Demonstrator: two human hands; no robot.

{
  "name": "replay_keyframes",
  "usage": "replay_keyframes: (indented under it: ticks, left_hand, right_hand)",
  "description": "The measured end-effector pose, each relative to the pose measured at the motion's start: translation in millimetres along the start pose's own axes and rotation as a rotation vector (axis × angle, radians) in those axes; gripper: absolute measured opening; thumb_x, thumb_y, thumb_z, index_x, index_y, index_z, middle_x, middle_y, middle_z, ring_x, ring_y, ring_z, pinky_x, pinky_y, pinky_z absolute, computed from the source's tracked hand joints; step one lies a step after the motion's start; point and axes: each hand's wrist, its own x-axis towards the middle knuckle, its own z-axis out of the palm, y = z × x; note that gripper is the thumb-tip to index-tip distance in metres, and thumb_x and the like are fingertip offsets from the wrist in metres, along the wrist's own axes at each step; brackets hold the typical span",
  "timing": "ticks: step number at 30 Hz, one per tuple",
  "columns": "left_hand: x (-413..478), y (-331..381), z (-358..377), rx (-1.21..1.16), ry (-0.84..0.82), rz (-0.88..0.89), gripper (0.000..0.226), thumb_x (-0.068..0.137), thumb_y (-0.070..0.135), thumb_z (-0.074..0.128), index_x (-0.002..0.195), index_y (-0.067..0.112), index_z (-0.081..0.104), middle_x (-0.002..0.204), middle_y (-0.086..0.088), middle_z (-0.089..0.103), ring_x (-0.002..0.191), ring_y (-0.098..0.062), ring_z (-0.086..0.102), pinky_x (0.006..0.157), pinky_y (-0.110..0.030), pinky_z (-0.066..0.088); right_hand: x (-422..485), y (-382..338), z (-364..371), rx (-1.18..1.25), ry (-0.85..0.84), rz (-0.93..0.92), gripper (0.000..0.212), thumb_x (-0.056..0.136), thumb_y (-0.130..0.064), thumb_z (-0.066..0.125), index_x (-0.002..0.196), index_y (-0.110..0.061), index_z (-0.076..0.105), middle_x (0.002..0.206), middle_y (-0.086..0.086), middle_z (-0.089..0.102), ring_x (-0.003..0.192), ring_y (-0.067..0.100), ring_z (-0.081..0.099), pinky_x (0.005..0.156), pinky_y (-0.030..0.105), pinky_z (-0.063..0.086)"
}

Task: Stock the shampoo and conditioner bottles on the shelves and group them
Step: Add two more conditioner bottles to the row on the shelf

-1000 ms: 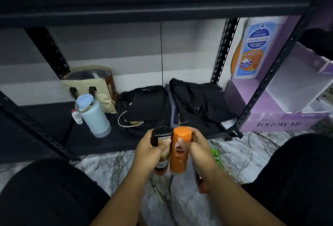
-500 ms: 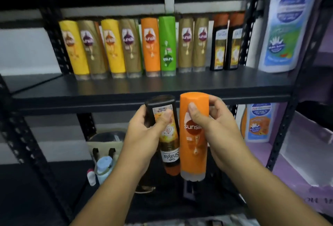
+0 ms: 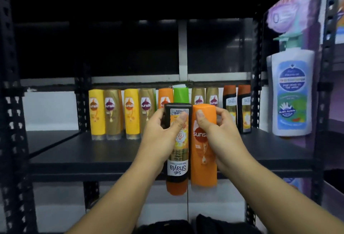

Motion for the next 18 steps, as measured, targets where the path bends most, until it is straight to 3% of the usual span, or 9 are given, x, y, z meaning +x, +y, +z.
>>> replay_keyframes:
  ticks: [13,18]
  left_hand:
    - [62.8,8.5,9.7,-0.008,0.02,0.063,0.034,0.093,0.046,0.068,0.124,0.033,0.063,0.107,0.012,0.077,0.098,-0.009,0.075,0.086,-0.044,0.062]
    - [89.3,1.3,20.3,0.06,0.018,0.091,0.036,0.088,0.059,0.068,0.118,0.038,0.063,0.105,0.014,0.077,0.096,-0.008,0.075,0.086,-0.045,0.062]
  right_hand:
    - [70.1,-22.8,6.7,-0.063,-0.076,-0.005,0.049,0.089,-0.048,0.073,0.13,-0.038,0.05,0.116,-0.002,0.069,0.102,0.025,0.071,0.084,0.051,0.06]
    - [95.3,-14.6,6.5,-0.085,-0.041,-0.022,0.047,0.086,-0.055,0.072,0.125,-0.042,0.05,0.117,-0.001,0.069,0.104,0.027,0.07,0.087,0.054,0.059]
